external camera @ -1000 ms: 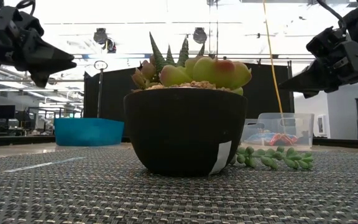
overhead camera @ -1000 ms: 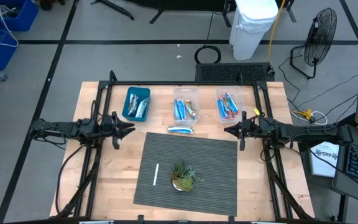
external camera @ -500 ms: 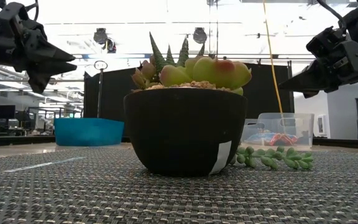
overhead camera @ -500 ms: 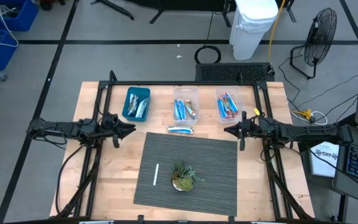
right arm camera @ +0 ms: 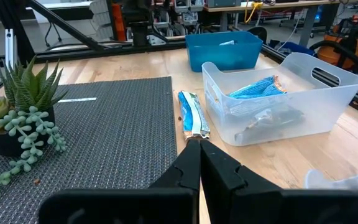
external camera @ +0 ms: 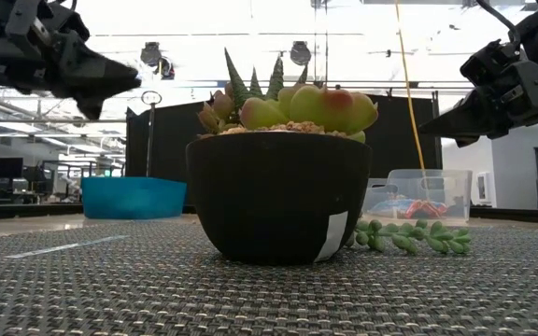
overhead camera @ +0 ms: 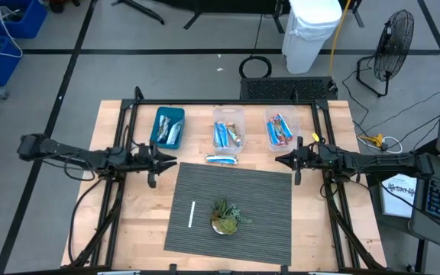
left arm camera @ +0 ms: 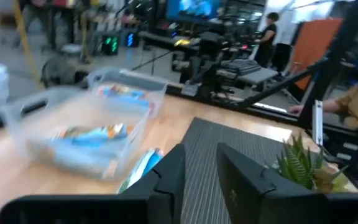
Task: Pick and place Granola Bars by type
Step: Put the yellow granola bar into the left transparent bin
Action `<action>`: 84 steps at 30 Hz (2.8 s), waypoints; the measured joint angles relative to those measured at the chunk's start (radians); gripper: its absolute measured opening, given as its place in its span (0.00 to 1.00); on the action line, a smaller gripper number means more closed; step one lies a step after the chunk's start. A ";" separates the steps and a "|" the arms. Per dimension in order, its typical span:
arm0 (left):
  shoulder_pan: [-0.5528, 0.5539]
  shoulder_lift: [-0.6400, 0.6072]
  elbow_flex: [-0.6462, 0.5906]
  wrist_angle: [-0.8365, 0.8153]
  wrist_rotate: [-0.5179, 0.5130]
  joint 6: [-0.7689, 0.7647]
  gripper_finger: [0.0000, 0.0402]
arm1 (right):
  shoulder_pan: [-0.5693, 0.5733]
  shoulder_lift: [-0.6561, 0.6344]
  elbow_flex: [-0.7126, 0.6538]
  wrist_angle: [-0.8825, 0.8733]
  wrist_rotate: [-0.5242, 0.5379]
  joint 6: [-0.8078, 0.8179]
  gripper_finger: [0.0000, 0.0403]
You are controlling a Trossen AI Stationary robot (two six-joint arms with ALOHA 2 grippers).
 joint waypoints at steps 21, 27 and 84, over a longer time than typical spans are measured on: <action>0.000 0.721 0.475 -0.088 0.094 0.250 0.01 | 0.000 0.000 0.000 0.000 0.000 0.000 0.01; 0.000 0.914 0.715 -0.330 0.092 0.297 0.01 | 0.000 0.000 0.000 0.000 0.000 0.000 0.01; 0.199 1.300 0.854 -0.499 0.071 0.063 0.44 | 0.000 0.002 0.000 0.000 0.000 0.000 0.01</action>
